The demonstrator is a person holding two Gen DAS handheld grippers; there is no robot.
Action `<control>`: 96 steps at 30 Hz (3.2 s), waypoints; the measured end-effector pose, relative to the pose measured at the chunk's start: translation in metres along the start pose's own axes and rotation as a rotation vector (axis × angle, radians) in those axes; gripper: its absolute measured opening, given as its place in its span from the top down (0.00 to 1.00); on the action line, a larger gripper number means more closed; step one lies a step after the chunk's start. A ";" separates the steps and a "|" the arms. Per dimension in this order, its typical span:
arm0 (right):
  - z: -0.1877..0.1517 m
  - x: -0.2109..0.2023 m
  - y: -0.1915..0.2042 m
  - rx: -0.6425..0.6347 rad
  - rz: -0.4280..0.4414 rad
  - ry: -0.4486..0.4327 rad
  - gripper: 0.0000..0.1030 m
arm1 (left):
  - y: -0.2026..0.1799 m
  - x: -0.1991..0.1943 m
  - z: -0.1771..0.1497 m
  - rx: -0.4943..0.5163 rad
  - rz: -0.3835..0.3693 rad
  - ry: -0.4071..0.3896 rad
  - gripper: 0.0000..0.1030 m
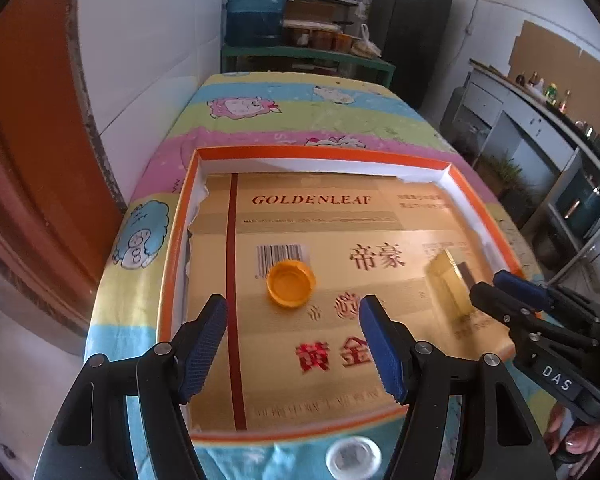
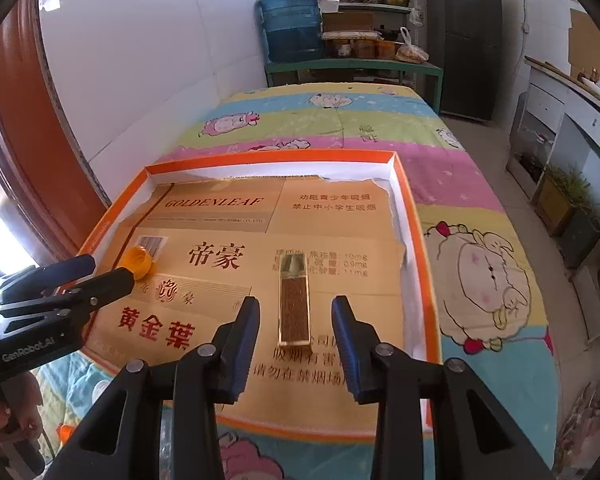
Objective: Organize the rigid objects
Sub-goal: 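Withdraw both open tools from the box back toward the remaining items, then grasp the blue cap with the left tool while the right tool grasps the Hello Kitty box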
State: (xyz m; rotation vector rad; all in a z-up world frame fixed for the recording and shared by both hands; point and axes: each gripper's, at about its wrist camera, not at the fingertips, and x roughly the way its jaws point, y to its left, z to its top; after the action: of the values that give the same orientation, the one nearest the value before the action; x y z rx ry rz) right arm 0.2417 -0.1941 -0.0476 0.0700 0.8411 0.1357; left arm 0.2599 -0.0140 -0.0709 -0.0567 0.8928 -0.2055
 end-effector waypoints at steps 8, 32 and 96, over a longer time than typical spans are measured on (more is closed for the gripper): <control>-0.015 -0.042 0.008 -0.005 -0.017 -0.042 0.64 | 0.003 -0.041 -0.016 -0.017 -0.009 -0.040 0.32; -0.095 -0.140 0.046 -0.025 0.014 -0.107 0.64 | -0.006 -0.164 -0.104 -0.002 -0.014 -0.208 0.32; -0.168 -0.103 0.064 -0.044 0.022 0.040 0.74 | -0.012 -0.101 -0.191 0.044 0.038 -0.112 0.69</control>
State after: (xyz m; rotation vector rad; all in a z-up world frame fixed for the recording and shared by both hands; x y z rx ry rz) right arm 0.0419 -0.1450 -0.0759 0.0349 0.8768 0.1766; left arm 0.0476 0.0015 -0.1118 -0.0100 0.7772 -0.1842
